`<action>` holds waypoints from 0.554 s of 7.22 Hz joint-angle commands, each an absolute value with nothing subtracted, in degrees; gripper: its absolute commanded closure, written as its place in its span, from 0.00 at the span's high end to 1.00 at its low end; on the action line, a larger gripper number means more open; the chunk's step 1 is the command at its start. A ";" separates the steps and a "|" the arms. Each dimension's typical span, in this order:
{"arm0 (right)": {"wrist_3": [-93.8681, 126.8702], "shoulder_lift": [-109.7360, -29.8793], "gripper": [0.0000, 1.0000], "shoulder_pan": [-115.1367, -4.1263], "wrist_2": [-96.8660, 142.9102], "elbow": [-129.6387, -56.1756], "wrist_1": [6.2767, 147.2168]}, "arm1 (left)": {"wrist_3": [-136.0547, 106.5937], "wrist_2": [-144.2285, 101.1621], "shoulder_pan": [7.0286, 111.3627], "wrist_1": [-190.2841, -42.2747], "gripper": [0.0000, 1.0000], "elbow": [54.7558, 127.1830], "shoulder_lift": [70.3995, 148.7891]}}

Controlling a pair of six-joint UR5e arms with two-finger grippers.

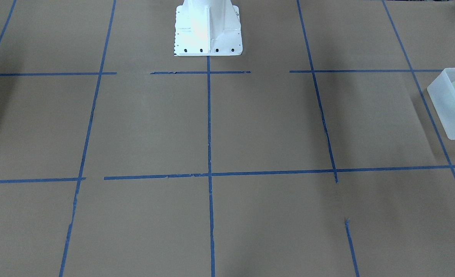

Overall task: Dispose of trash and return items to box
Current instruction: 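Lift the purple cloth with the right gripper and drop it into the pink bin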

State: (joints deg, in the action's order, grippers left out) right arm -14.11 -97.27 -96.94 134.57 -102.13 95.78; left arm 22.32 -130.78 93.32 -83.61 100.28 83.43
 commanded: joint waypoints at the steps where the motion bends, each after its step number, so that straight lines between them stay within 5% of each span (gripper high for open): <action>1: -9.06 -100.18 1.00 -94.22 134.47 -101.87 89.66 | 22.32 -130.78 93.60 -83.67 1.00 100.63 82.27; 4: -9.05 -100.20 1.00 -93.08 133.15 -101.95 89.56 | 22.32 -130.78 93.60 -83.58 1.00 100.28 82.09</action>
State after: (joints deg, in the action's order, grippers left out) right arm -9.09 -100.18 -93.58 133.39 -101.89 89.70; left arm 22.29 -130.74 93.60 -83.65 100.37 82.20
